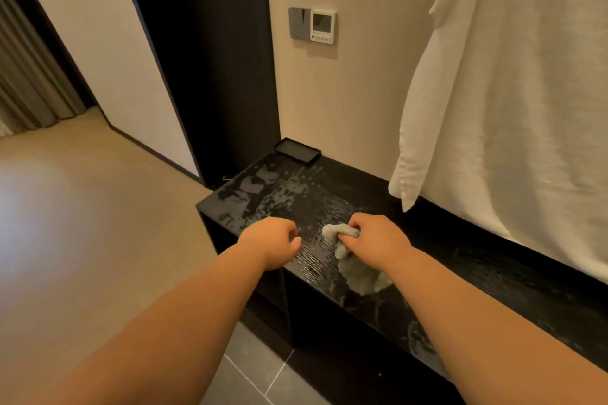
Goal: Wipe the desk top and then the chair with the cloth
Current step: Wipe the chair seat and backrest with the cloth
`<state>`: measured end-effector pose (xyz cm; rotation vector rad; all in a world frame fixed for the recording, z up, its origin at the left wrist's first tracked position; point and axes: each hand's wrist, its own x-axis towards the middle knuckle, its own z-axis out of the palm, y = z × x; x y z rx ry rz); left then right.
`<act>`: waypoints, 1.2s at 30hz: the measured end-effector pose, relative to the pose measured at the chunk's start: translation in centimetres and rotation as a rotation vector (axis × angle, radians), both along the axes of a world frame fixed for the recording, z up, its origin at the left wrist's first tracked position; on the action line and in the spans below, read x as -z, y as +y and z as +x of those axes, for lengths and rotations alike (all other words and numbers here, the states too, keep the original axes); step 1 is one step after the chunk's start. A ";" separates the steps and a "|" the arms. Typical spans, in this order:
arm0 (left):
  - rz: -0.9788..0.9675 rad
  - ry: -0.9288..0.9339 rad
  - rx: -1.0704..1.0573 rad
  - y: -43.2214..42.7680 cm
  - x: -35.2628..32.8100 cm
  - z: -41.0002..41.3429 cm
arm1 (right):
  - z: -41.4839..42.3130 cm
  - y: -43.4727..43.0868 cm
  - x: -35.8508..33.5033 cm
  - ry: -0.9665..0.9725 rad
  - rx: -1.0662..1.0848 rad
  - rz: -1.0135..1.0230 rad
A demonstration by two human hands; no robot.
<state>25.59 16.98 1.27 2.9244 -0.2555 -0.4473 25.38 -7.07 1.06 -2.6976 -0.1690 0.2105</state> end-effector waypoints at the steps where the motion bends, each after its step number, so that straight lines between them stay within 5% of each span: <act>1: -0.004 -0.001 -0.016 0.8 0.0 0.5 | 0.7 0.9 0.1 -0.003 -0.013 0.005; 9: -0.002 -0.033 -0.094 9.2 1.2 6.0 | 7.1 9.6 0.7 0.027 -0.079 0.006; 22: -0.031 -0.019 0.081 21.0 0.6 19.5 | 17.8 22.7 1.4 0.056 0.078 0.026; 36: -0.056 0.015 0.169 21.8 3.2 30.9 | 26.6 24.3 3.6 0.064 0.187 0.049</act>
